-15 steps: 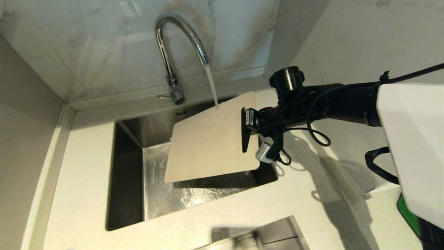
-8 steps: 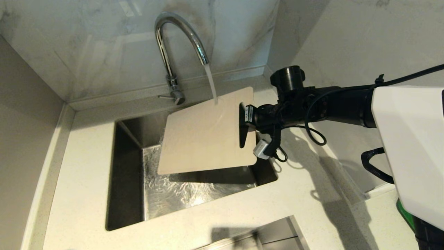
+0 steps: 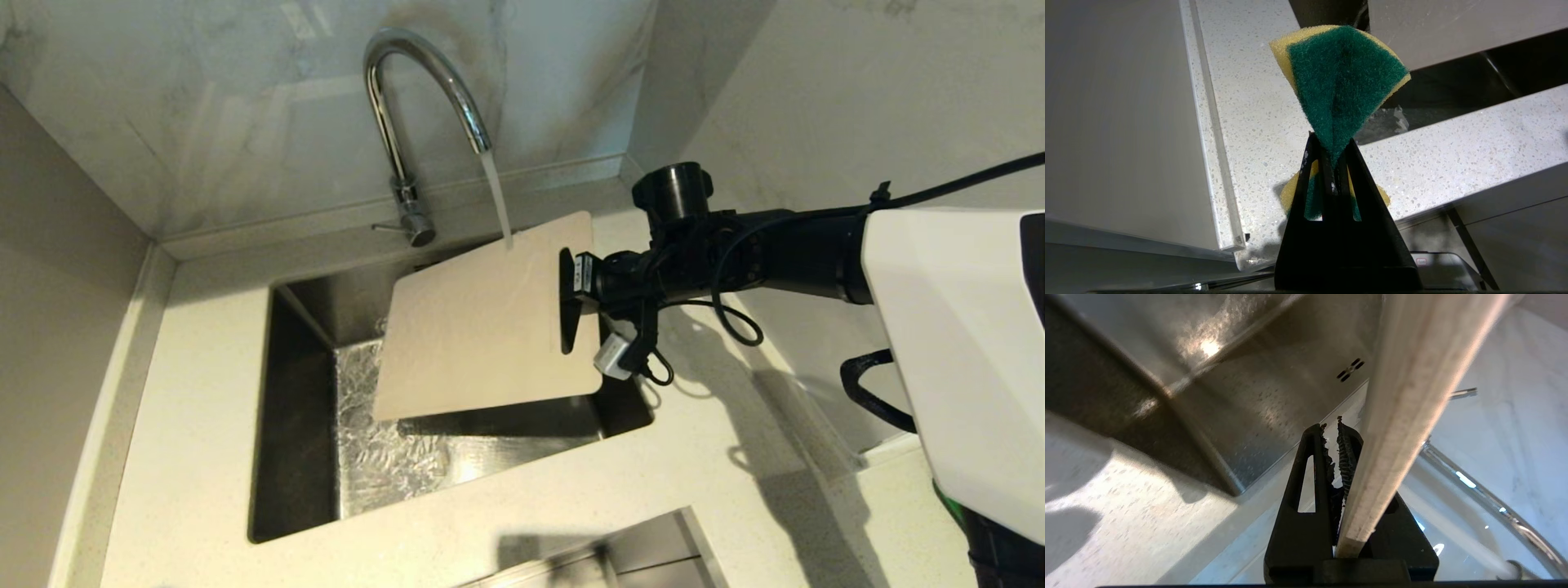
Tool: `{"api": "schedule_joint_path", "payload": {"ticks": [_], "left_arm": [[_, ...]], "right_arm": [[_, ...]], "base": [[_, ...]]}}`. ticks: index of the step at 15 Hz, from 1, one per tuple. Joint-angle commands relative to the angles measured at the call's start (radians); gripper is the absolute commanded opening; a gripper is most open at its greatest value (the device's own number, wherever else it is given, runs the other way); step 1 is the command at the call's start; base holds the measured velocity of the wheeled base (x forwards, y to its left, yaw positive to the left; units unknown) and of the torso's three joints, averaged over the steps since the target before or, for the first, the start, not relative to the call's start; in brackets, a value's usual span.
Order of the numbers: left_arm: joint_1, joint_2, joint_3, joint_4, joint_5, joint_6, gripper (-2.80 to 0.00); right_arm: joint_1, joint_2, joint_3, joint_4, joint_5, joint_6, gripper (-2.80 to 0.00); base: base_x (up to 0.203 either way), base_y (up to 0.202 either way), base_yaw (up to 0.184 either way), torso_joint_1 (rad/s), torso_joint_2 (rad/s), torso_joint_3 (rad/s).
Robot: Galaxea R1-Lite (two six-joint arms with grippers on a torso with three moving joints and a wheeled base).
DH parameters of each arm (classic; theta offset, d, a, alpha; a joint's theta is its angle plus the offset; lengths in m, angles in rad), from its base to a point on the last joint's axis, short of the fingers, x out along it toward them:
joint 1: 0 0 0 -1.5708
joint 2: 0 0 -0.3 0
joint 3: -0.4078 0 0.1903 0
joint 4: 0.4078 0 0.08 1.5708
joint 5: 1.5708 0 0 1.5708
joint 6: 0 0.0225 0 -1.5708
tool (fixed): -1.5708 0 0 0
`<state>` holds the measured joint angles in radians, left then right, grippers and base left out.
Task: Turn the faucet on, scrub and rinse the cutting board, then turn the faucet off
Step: Scrub the cutting board underwater
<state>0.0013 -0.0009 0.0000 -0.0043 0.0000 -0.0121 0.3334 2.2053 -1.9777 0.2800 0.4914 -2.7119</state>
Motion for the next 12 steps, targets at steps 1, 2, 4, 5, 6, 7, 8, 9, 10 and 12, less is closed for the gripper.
{"api": "schedule_joint_path", "payload": {"ticks": [1,2,4,5,6,7,8,9,10,12], "left_arm": [[0.000,0.001,0.002,0.000,0.000,0.000,-2.80],[0.002,0.001,0.002,0.000,0.000,0.000,-2.80],[0.000,0.001,0.002,0.000,0.000,0.000,-2.80],[0.002,0.001,0.002,0.000,0.000,0.000,-2.80],[0.002,0.001,0.002,0.000,0.000,0.000,-2.80],[0.002,0.001,0.002,0.000,0.000,0.000,-2.80],[0.002,0.001,0.002,0.000,0.000,0.000,-2.80],[0.000,0.001,0.002,0.000,0.000,0.000,-2.80],[0.002,0.001,0.002,-0.002,0.000,0.000,-2.80],[0.002,0.001,0.002,0.000,0.000,0.000,-2.80]], "right_arm": [[0.003,0.005,-0.001,0.002,0.009,-0.016,-2.80],[0.006,0.005,-0.001,0.002,0.009,-0.016,-2.80],[0.007,0.005,-0.001,0.002,0.010,-0.016,-2.80],[0.009,0.005,-0.001,0.002,0.012,-0.014,-2.80],[0.009,0.007,-0.001,0.002,0.013,-0.012,-2.80],[0.009,0.007,-0.001,0.002,0.013,-0.012,-2.80],[0.009,0.007,0.000,0.002,0.013,-0.013,-2.80],[0.009,0.006,0.006,0.003,0.013,-0.014,-2.80],[0.009,0.004,0.014,0.005,0.013,-0.015,-2.80],[0.013,-0.018,0.050,0.006,0.013,-0.016,-2.80]], "base": [[0.000,0.000,0.000,0.000,0.00,0.000],[0.000,0.000,0.000,0.000,0.00,0.000],[0.000,0.000,0.000,0.000,0.00,0.000],[0.000,0.000,0.000,0.000,0.00,0.000],[0.000,0.000,0.000,0.000,0.00,0.000],[0.000,0.000,0.000,0.000,0.00,0.000],[0.000,0.000,0.000,0.000,0.00,0.000],[0.000,0.000,0.000,0.000,0.00,0.000],[0.000,0.000,0.000,0.000,0.00,0.000],[0.000,0.000,0.000,0.000,0.00,0.000]]}}
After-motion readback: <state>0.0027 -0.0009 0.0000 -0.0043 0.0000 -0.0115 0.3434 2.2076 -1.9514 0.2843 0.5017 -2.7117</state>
